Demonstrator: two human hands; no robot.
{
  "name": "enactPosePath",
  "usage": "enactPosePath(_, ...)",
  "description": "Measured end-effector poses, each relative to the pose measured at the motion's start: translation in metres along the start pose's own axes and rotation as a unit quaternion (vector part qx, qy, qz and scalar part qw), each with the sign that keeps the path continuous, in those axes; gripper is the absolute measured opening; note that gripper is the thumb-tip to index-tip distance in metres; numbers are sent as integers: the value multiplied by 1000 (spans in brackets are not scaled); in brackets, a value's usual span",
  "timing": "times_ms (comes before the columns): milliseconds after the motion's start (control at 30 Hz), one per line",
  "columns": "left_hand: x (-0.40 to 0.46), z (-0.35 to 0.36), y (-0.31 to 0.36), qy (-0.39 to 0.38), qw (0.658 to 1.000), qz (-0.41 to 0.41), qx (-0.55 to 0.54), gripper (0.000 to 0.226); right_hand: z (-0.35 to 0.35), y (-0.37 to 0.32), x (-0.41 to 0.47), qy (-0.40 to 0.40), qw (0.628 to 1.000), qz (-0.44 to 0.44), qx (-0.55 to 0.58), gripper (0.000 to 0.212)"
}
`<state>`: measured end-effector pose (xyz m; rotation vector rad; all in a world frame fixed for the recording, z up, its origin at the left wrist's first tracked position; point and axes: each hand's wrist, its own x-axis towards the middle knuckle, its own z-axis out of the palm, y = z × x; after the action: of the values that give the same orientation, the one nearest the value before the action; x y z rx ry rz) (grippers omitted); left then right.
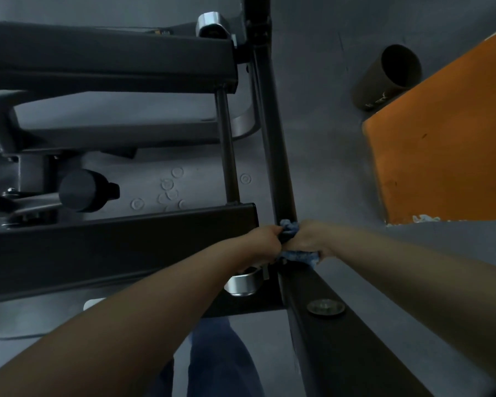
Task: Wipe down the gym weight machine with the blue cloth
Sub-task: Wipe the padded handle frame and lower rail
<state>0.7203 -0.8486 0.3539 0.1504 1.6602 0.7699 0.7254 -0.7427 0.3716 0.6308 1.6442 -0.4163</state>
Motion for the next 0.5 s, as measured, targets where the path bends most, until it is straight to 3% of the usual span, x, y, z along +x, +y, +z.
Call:
enactPosePath(67, -1, 2, -1, -5, 999, -33, -39, 40, 0, -12, 6, 19, 985, 9, -172, 56)
enactPosePath(167, -4, 5, -2, -3, 997, -54, -55, 33, 3, -17, 21, 10, 953, -7, -303, 64)
enactPosePath(333, -8, 9, 2, 26, 995, -32, -91, 31, 11, -13, 17, 62, 978, -2, -200, 51)
enactPosePath(500, -18, 6, 11, 42, 998, -19, -44, 30, 2, -6, 1, 105, 984, -22, -141, 47)
